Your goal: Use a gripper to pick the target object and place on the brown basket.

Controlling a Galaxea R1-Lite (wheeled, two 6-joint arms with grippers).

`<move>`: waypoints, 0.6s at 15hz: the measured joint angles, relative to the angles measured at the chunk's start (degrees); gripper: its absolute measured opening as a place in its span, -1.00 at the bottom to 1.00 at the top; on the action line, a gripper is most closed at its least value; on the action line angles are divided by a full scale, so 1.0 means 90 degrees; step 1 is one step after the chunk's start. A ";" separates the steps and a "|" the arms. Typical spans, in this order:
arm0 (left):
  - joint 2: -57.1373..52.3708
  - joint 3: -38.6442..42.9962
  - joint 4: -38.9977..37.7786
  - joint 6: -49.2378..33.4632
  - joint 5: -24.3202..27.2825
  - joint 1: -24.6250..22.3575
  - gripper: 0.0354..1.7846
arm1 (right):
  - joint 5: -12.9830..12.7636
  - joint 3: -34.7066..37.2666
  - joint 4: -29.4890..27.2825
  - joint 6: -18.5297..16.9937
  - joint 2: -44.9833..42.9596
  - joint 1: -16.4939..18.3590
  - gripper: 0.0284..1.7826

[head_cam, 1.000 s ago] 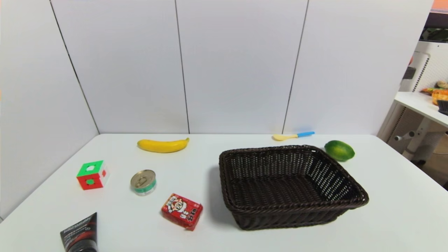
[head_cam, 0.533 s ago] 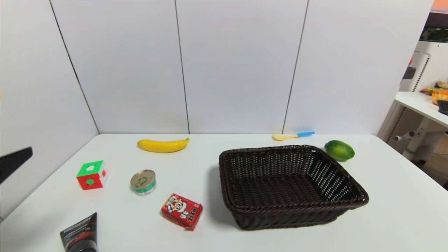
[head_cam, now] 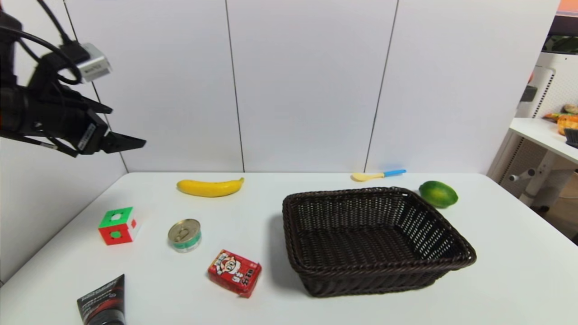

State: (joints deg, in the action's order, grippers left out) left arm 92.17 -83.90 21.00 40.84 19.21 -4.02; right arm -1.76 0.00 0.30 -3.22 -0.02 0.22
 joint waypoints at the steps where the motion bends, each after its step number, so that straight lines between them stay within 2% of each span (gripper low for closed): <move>1: 0.0508 -0.0252 0.0076 0.0364 0.0385 0.0034 0.89 | 0.0003 0.0000 0.0003 -0.0003 -0.0003 0.0000 0.90; 5: 0.2116 -0.0974 0.0161 0.1122 0.1525 0.0182 0.89 | 0.0000 0.0000 0.0000 0.0000 0.0000 0.0000 0.90; 9: 0.3375 -0.1539 0.0190 0.1241 0.2689 0.0233 0.89 | -0.0003 0.0000 0.0003 0.0000 0.0000 0.0000 0.90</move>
State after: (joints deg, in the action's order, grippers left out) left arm 122.55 -97.74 22.71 52.01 43.41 -1.93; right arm -1.78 0.00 0.33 -3.22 -0.02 0.22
